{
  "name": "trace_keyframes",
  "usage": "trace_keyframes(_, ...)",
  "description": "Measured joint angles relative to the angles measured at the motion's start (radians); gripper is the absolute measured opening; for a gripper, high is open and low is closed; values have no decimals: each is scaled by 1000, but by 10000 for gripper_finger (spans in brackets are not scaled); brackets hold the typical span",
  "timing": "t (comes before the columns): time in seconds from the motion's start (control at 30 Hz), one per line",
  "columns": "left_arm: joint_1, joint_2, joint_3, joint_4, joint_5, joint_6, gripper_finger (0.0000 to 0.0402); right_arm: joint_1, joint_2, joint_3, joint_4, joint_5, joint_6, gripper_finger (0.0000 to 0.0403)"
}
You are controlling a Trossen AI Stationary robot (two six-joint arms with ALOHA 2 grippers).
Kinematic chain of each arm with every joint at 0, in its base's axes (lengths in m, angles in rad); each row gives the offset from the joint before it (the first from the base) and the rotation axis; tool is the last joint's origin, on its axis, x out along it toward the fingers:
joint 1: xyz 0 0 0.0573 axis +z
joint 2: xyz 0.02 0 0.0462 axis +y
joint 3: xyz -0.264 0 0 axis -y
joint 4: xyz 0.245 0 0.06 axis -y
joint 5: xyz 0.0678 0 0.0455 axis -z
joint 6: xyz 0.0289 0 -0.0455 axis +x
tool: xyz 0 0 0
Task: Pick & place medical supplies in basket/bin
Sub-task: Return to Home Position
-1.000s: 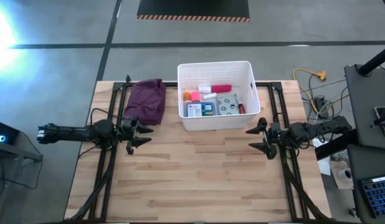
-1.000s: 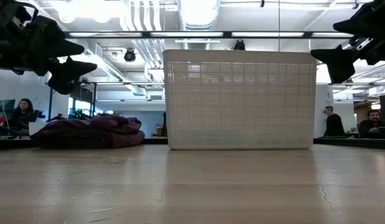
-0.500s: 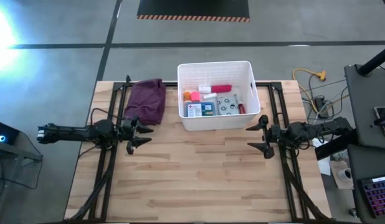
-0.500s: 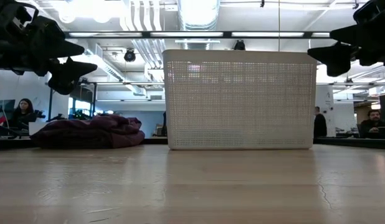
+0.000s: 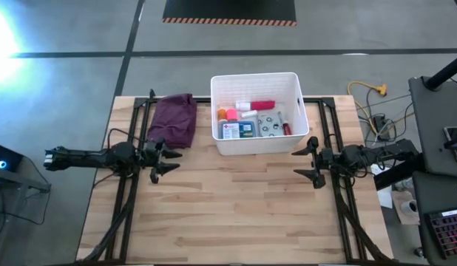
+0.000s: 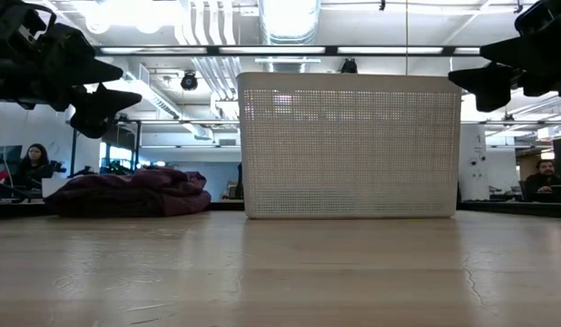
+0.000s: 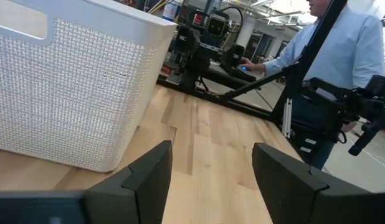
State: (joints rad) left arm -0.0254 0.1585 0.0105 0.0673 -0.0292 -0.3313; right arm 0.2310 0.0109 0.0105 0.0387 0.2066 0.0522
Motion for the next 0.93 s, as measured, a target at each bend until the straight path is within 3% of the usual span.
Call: trace_keyframes(0.93,0,0,0,0,0,0,202,0,0,0,0,1,-1,302)
